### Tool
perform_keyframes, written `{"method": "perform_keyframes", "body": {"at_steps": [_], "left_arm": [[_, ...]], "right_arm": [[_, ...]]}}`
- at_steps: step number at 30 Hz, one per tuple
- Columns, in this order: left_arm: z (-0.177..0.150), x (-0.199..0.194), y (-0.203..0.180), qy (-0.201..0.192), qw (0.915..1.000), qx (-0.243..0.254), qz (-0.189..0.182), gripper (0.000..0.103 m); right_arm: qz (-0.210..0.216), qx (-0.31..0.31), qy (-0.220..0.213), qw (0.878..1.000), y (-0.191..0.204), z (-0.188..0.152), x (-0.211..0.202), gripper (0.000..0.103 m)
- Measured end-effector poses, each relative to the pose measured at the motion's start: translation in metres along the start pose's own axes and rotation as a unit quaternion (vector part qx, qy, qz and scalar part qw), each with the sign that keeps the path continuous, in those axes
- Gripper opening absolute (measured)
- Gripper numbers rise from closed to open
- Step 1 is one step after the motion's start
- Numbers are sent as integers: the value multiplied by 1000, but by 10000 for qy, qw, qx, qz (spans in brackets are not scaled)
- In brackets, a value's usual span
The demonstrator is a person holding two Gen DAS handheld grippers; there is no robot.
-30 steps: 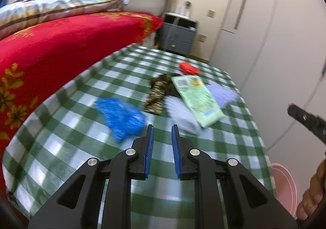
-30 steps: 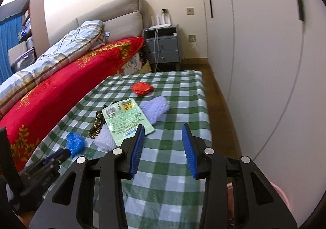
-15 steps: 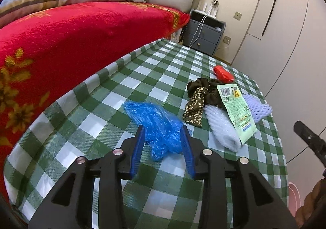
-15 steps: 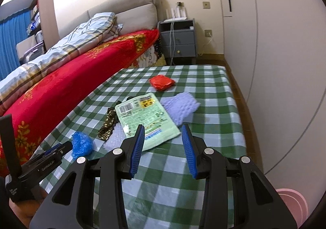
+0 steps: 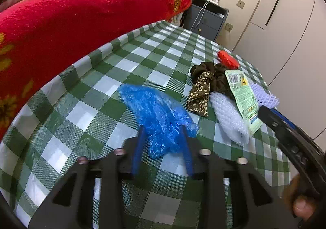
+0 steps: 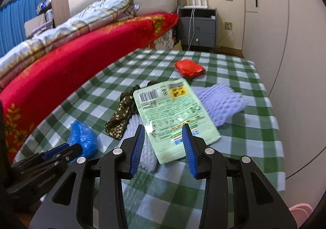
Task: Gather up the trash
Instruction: 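Grasp the blue plastic bag with the left gripper, then grasp the green snack packet with the right gripper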
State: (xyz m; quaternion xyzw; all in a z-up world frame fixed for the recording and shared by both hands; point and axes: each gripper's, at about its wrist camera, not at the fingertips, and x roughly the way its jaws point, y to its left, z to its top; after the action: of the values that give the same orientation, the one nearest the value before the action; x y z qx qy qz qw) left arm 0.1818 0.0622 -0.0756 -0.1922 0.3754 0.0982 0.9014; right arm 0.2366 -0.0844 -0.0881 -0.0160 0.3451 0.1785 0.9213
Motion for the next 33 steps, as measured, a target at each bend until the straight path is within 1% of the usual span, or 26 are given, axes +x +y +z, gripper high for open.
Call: {"method": "perform_keyframes", "body": {"at_steps": [1, 2, 7, 10, 12, 13, 14, 16, 17, 19, 21, 28, 33], "left_arm": [[0, 1, -1, 25, 10000, 37, 34, 8], [0, 1, -1, 31, 10000, 60, 54, 5], [0, 0, 4, 43, 9999, 24, 115, 3], [0, 1, 5, 59, 9999, -20, 103, 3], [0, 1, 5, 48, 9999, -28, 89, 3], [1, 0, 6, 45, 9999, -39, 86, 3], [1, 0, 6, 44, 9999, -53, 77, 3], [1, 1, 6, 47, 9999, -88, 38, 3], [2, 0, 6, 47, 9999, -97, 13, 3], [2, -1, 5, 31, 9999, -93, -20, 3], [3, -2, 5, 21, 9999, -112, -55, 3], [5, -12, 5, -59, 9996, -158, -243, 3], [4, -29, -4, -256, 9989, 3, -383, 3]], "right_arm": [[-19, -42, 29, 10000, 3, 1, 5, 39], [-27, -83, 53, 9999, 6, 2, 9, 39], [-50, -238, 157, 9996, 18, 13, 27, 39], [-246, -490, 239, 9982, 28, 17, 37, 39], [-505, -662, 354, 9959, 35, 19, 45, 39], [-552, -686, 393, 9953, 35, 19, 47, 39], [-578, -683, 419, 9951, 36, 19, 48, 38], [-644, -692, 420, 9946, 37, 19, 47, 26], [-640, -713, 417, 9945, 37, 19, 46, 15], [-641, -744, 361, 9945, 39, 18, 41, 13], [-651, -769, 301, 9945, 38, 18, 32, 4], [-769, -713, -21, 9945, 33, 22, -13, 1], [-779, -560, -210, 9952, 24, 25, -51, 0]]}}
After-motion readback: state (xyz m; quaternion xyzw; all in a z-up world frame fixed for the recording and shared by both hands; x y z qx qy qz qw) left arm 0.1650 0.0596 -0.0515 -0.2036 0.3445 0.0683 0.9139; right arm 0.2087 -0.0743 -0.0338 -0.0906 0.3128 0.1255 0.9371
